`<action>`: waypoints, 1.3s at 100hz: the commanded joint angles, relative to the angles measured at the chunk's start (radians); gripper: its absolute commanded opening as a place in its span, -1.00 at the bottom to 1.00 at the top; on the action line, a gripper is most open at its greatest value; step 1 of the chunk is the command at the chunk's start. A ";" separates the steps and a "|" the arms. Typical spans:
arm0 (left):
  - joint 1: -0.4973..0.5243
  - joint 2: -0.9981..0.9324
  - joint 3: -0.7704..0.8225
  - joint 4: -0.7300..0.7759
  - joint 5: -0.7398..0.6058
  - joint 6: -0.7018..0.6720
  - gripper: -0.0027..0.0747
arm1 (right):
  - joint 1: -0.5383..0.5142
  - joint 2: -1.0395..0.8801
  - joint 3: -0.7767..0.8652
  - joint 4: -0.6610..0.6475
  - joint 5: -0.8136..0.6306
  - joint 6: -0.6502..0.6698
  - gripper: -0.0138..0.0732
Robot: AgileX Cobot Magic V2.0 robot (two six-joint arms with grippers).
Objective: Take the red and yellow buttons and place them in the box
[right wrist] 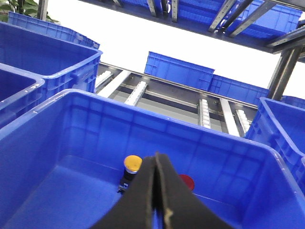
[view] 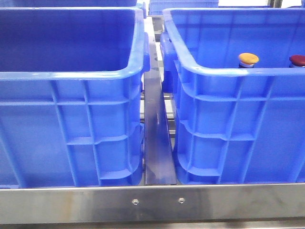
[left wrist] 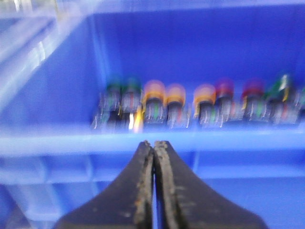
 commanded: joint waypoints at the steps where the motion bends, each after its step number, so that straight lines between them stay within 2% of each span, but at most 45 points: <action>1: -0.009 -0.034 0.047 -0.012 -0.085 -0.008 -0.98 | 0.001 0.009 -0.027 0.023 -0.018 -0.002 -0.84; 90: -0.009 -0.034 0.047 -0.012 -0.080 -0.008 -0.98 | 0.001 0.009 -0.027 0.023 -0.013 -0.002 -0.84; 106: -0.009 -0.034 0.047 -0.012 -0.080 -0.008 -0.98 | 0.065 0.009 -0.027 0.023 -0.051 -0.002 -0.84; 113: -0.009 -0.034 0.047 -0.012 -0.080 -0.008 -0.98 | 0.090 0.009 -0.025 0.023 -0.109 -0.002 -0.84; 118: -0.009 -0.034 0.047 -0.012 -0.080 -0.008 -0.98 | 0.114 0.010 -0.017 -0.003 -0.175 0.001 -0.84; 124: -0.009 -0.034 0.047 -0.012 -0.080 -0.008 -0.98 | 0.144 0.011 0.007 -0.115 -0.247 0.061 -0.84; 130: -0.009 -0.034 0.047 -0.012 -0.080 -0.008 -0.98 | 0.176 0.011 0.034 -0.282 -0.330 0.255 -0.84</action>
